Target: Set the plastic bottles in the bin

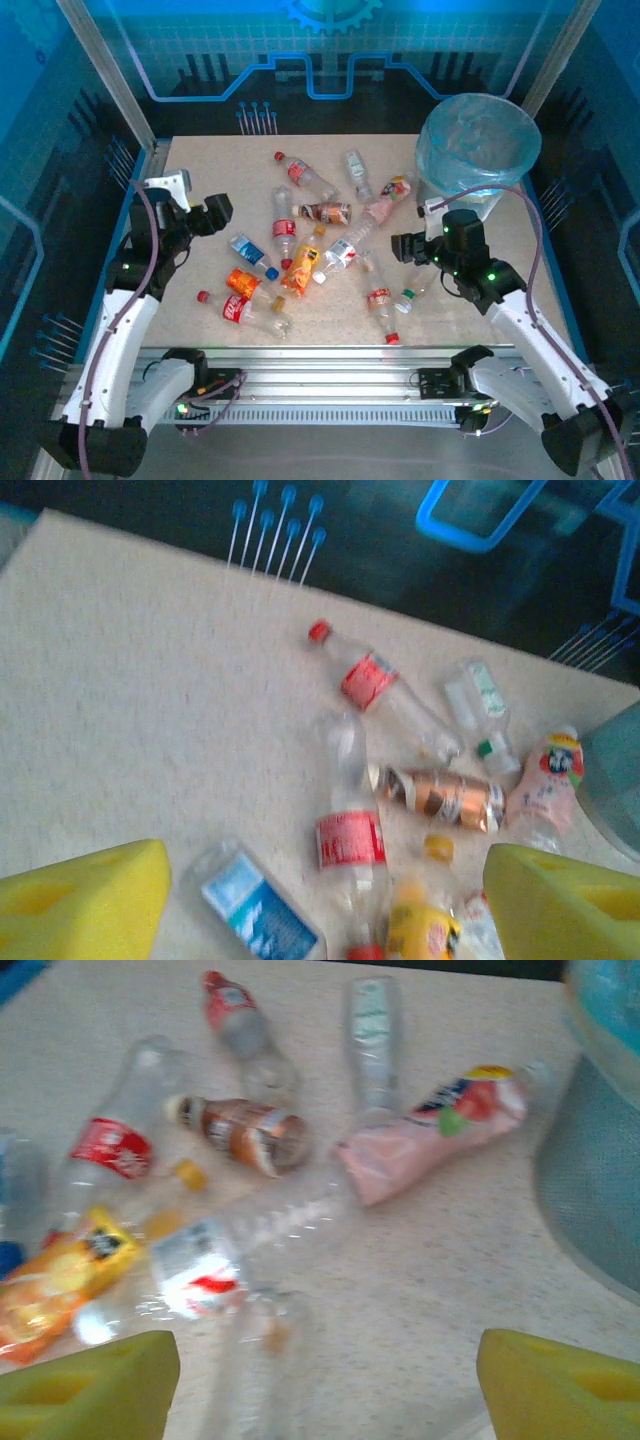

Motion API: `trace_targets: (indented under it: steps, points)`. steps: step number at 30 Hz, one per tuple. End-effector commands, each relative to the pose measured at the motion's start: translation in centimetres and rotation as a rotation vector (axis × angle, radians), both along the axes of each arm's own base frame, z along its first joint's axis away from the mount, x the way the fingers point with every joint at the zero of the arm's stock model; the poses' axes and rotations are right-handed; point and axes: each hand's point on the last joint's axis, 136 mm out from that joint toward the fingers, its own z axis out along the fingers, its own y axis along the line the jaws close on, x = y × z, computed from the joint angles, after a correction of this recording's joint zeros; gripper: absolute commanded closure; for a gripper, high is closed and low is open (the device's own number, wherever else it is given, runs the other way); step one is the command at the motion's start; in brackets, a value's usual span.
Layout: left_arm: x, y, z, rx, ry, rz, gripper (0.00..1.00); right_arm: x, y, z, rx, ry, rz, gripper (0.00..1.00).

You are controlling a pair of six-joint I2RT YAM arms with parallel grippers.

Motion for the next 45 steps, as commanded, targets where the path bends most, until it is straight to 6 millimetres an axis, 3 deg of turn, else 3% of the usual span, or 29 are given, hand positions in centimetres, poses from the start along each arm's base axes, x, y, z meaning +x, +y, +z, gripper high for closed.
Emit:
trace_targets:
  steps: [1,6,12,18,26,31,37,45]
  points:
    - [-3.4,-0.7,-3.3,-0.107,0.226,0.025,0.18,-2.6,2.7,1.5,0.044,0.073,0.106,0.23]
    - [-5.3,-2.1,-5.2,-0.164,0.342,-0.026,0.19,-3.4,4.5,1.7,-0.03,0.202,0.163,0.27]
    - [-6.2,-4.2,-7.0,-0.122,0.409,-0.192,0.21,-3.6,5.3,-0.1,-0.111,0.368,0.16,0.25]
    - [-5.9,-6.6,-8.6,-0.088,0.445,-0.314,0.2,-1.8,6.5,-3.9,-0.176,0.498,0.138,0.21]
    - [-5.7,-13.0,-10.4,0.042,0.429,-0.615,0.17,0.9,8.3,-8.6,-0.226,0.586,0.128,0.18]
    - [-5.8,-15.7,-10.6,0.146,0.364,-0.757,0.15,1.8,8.6,-11.6,-0.266,0.652,0.122,0.18]
    - [-6.0,-17.1,-10.8,0.204,0.3,-0.836,0.13,2.1,9.0,-14.0,-0.275,0.694,0.116,0.18]
    - [-5.8,-17.5,-11.9,0.238,0.313,-0.841,0.13,2.4,9.5,-16.6,-0.281,0.746,0.109,0.17]
